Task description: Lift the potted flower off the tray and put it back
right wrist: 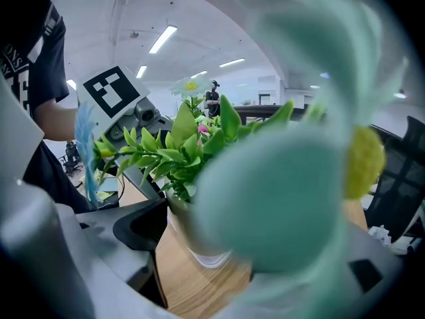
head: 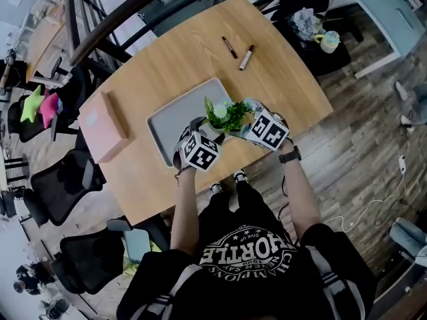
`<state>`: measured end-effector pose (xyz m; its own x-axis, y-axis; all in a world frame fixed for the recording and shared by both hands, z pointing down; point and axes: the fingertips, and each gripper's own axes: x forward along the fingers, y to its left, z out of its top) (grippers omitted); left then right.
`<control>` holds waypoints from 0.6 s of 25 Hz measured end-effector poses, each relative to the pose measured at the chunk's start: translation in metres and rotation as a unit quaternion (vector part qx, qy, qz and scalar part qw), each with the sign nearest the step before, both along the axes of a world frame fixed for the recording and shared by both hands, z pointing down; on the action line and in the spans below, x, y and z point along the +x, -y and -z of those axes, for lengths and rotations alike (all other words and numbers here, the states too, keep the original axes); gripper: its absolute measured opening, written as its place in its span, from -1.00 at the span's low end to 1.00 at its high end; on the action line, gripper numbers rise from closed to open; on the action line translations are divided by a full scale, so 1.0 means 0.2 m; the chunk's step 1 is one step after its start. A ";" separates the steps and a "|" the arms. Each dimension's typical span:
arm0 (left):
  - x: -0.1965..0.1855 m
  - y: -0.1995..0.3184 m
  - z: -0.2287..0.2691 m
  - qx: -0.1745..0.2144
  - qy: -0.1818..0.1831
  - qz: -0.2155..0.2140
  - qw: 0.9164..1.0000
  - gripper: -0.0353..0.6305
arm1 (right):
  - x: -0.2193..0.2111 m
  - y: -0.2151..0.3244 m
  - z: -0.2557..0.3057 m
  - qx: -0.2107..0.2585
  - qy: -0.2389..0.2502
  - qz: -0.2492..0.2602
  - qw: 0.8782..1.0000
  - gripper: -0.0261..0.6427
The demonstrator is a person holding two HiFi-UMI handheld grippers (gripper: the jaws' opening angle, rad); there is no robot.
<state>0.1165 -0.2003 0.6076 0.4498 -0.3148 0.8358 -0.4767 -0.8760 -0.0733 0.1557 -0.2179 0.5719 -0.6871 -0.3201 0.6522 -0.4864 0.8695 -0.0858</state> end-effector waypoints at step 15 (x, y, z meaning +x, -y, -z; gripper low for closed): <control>-0.06 0.07 -0.17 -0.004 0.006 0.032 0.999 0.14 | -0.06 0.09 -0.15 0.008 -0.013 0.039 0.999 0.31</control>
